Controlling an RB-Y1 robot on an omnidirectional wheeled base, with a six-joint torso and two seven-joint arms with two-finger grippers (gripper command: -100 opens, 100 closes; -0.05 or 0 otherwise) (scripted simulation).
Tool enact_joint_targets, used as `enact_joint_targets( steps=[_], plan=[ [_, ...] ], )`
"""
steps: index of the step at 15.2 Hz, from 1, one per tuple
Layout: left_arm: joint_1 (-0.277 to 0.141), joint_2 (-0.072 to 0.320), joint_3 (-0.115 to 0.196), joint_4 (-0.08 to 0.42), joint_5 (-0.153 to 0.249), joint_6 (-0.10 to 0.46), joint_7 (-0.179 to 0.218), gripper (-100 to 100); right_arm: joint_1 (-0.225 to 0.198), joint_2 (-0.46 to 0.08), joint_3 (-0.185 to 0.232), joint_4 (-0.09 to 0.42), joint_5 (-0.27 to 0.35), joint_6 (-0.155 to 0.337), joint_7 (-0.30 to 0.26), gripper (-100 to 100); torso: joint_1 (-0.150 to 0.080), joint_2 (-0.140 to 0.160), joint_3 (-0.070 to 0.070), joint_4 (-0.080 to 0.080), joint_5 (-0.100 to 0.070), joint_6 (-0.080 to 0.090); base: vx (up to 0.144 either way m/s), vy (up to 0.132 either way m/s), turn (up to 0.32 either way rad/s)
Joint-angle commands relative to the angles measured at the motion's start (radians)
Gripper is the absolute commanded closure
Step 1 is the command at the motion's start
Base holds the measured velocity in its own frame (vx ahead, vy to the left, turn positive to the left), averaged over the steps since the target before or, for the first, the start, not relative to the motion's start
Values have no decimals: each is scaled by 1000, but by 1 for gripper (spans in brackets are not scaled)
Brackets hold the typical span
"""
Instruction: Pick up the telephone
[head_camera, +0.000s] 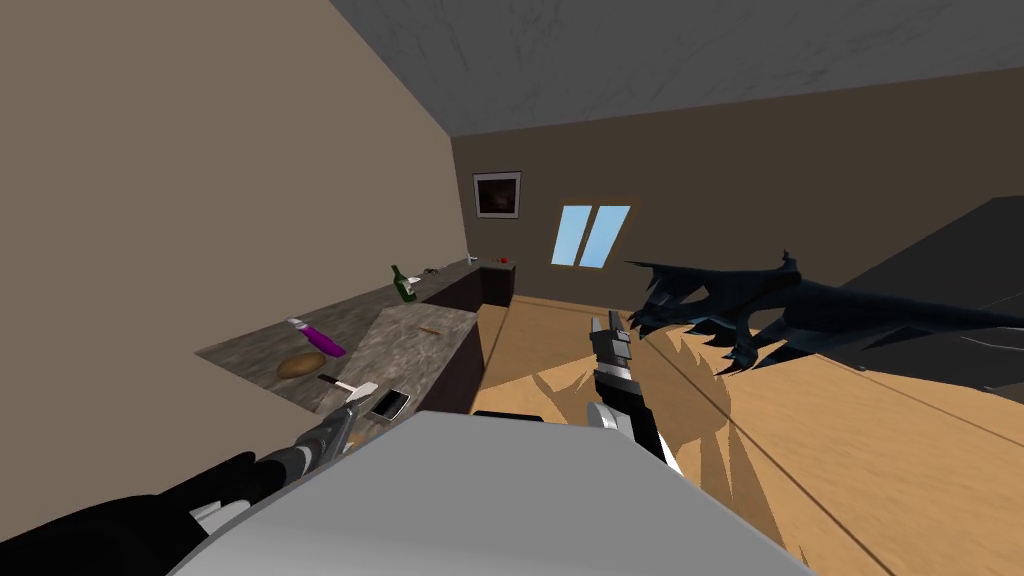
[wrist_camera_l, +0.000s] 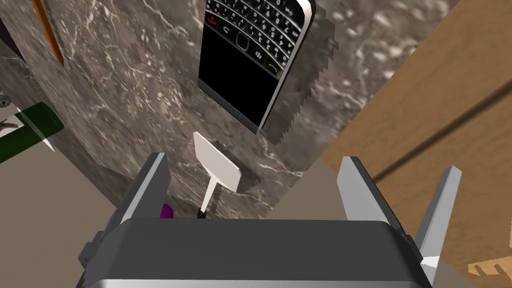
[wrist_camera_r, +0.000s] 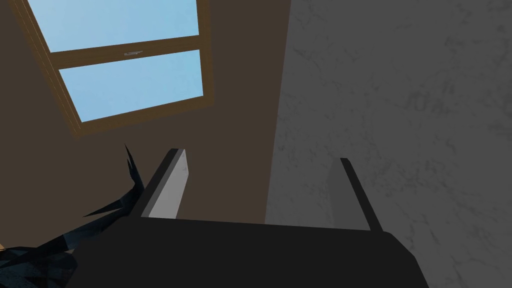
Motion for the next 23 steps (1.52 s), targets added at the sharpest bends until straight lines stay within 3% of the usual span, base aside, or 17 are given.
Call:
enact_joint_targets(
  steps=[1, 2, 3, 5, 6, 8, 9, 11, 12, 14, 15, 17, 21, 23],
  plan=[
    [3, 1, 9, -5, 6, 50, 1, -100, 0, 0, 0, 0, 0, 0, 0, 0, 0, 0, 0, 0, 0, 0, 39, 21, -58],
    [3, 1, 9, -5, 6, 54, 1, -100, 0, 0, 0, 0, 0, 0, 0, 0, 0, 0, 0, 0, 0, 0, 21, 10, -7],
    [23, 3, 32, -11, 32, 85, -5, -100, 0, 0, 0, 0, 0, 0, 0, 0, -1, 1, 0, 0, 0, 0, 36, 10, -91],
    [23, 3, 32, -11, 32, 119, -5, -100, 0, 0, 0, 0, 0, 0, 0, 0, -1, 0, 0, 0, 0, 0, 42, 16, -90],
    [43, 4, 53, -17, 57, 143, -10, -100, 0, 0, 0, 0, 0, 0, 0, 0, -1, 1, 0, 0, 0, 0, 53, 28, -120],
    [43, 4, 53, -17, 57, 181, -10, -100, 0, 0, 0, 0, 0, 0, 0, 0, 0, 0, 0, 0, 0, 0, 47, 35, -87],
    [60, 5, 74, -23, 81, 207, -15, -100, 0, 0, 0, 0, 0, 0, 0, 0, 0, 0, 0, 0, 0, 0, 53, 25, -128],
    [60, 5, 74, -23, 81, 241, -15, -100, 0, 0, 0, 0, 0, 0, 0, 0, 0, -1, 0, 0, 0, 0, 58, 26, -70],
    [77, 5, 94, -28, 104, 266, -20, -100, 0, 0, 0, 0, 0, 0, 0, 0, 0, -1, 0, 0, 0, 0, 61, 27, -125],
    [77, 5, 94, -28, 104, 299, -20, -100, 0, 0, 0, 0, 0, 0, 0, 0, 0, -1, -1, 0, 0, 0, 53, 29, -86],
    [92, 6, 112, -33, 126, 326, -25, -100, 0, 0, 0, 0, 0, 0, 0, 0, -1, -1, 0, 0, 0, 0, 53, 27, -96],
    [92, 6, 112, -33, 126, 353, -25, -100, 0, 0, 0, 0, 0, 0, 0, 0, 0, -1, -1, 0, 0, 0, 53, 26, -87],
    [118, 6, 145, -41, 165, 438, -33, -100, 0, 0, 0, 0, 0, 0, 0, 0, -1, -1, -1, 0, 0, 0, 57, 22, -93],
    [118, 6, 145, -41, 165, 452, -33, -100, 0, 0, 0, 0, 0, 0, 0, 0, -2, -1, -1, 0, 0, 0, 49, 13, -80]
  ],
)
